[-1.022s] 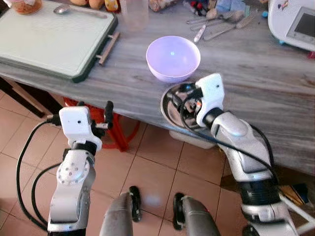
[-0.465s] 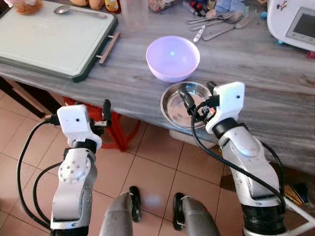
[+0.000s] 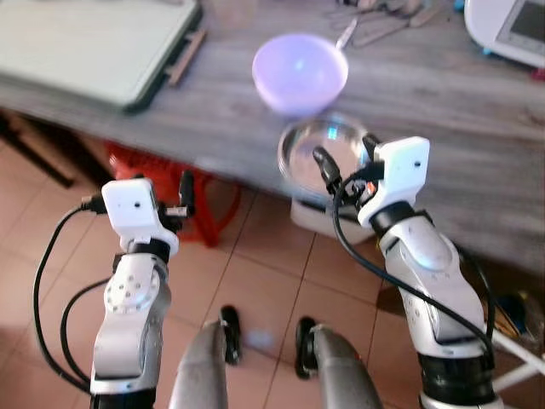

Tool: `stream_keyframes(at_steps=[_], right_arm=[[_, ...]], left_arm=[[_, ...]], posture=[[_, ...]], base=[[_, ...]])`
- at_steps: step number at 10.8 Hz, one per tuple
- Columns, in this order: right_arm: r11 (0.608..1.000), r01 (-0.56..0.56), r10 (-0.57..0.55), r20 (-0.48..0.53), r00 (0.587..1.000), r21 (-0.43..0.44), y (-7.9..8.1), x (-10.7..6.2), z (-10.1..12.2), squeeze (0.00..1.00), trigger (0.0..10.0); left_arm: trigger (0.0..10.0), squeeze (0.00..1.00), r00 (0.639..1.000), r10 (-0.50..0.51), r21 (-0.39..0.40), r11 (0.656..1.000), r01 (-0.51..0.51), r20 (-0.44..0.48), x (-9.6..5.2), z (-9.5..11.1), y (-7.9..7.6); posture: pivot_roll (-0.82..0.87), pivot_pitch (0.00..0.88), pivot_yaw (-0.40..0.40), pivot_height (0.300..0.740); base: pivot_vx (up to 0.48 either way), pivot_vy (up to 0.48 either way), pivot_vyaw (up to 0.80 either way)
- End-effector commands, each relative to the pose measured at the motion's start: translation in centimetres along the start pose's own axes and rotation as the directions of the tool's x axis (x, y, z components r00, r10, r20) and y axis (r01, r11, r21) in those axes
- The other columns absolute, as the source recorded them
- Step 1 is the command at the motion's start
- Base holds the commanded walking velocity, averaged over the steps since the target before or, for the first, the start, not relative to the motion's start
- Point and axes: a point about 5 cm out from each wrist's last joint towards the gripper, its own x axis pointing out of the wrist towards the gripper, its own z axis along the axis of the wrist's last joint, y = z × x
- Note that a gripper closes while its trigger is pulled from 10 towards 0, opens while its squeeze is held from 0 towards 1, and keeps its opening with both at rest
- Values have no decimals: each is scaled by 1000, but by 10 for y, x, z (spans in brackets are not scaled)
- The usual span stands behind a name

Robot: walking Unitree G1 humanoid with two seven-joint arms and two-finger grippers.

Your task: Setting the table

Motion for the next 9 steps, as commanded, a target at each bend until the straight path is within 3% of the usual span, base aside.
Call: stream_keyframes(at_steps=[1,5,9], right_arm=[[1000,10,-10,11,1000,4,-2,-1,1,0,10000],[998,23,-21,48,999,-55,-7,2,7,0,10000],[983,61,-73,-63,995,-170,-26,7,-30,0,10000]], left_arm=[[10000,0,1000,18,10,1000,-18,-21,-4,-4,3],[10000,0,1000,14,7,1000,-13,-15,0,-4,1],[10000,0,1000,11,18,1000,-11,-23,7,-11,4]], posture=[[-7,251,-8,740],[-8,240,-8,740],[-4,182,9,740]], base=[[-330,0,0],[-307,0,0],[-279,0,0]])
